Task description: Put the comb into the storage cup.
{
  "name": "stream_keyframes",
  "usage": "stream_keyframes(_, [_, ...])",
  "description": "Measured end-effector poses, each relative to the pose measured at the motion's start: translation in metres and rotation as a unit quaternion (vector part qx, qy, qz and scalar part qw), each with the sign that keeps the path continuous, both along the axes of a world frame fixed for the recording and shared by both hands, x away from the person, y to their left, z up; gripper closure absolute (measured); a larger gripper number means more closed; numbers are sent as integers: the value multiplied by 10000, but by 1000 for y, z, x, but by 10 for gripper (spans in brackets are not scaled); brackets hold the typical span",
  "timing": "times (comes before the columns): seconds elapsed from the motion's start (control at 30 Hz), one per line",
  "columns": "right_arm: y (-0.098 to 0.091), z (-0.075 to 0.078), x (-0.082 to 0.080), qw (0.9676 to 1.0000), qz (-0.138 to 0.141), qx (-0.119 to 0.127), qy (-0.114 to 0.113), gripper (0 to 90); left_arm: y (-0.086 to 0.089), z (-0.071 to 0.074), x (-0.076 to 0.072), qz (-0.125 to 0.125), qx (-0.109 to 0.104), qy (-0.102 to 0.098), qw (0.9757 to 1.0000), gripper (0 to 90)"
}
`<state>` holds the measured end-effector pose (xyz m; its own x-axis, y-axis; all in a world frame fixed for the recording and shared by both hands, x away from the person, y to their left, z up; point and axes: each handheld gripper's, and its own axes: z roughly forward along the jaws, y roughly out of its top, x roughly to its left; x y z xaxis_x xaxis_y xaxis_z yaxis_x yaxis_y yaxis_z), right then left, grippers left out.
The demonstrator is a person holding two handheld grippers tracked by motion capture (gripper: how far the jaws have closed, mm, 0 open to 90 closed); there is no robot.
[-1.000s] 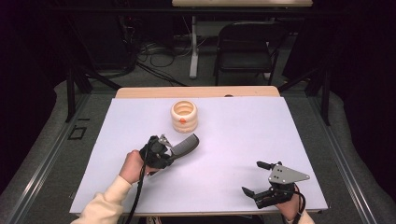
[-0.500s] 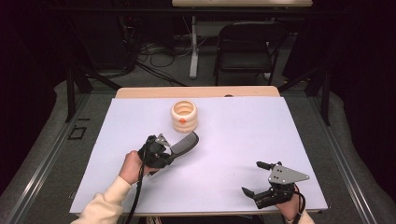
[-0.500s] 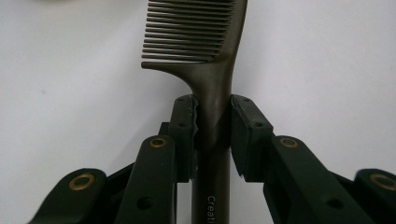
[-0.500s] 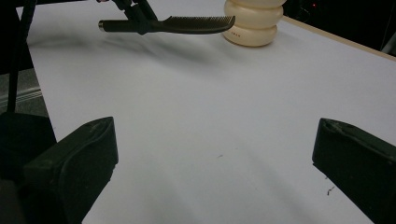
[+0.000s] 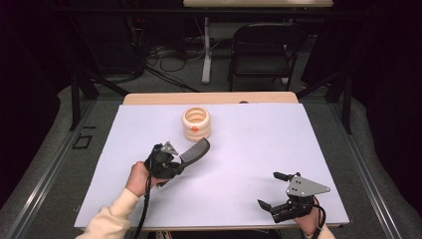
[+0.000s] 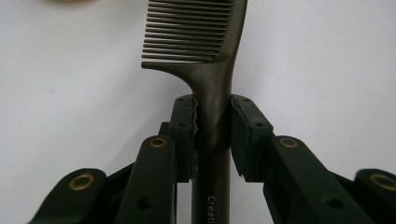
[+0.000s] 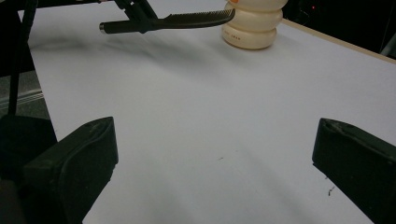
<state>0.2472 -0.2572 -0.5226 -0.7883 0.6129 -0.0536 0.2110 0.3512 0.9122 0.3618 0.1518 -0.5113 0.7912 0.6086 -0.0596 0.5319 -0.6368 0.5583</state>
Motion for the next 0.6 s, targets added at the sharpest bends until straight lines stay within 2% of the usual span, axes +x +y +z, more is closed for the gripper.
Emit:
stream_keyframes(0.27, [0,0,0,10000,-5,22,-2,0,3,2,-2,3,-149,-82,9999,721])
stream_keyframes(0.6, [0,-1,1,10000,-11,14,17,0,5,5,-3,44,-213,-180,9996,721])
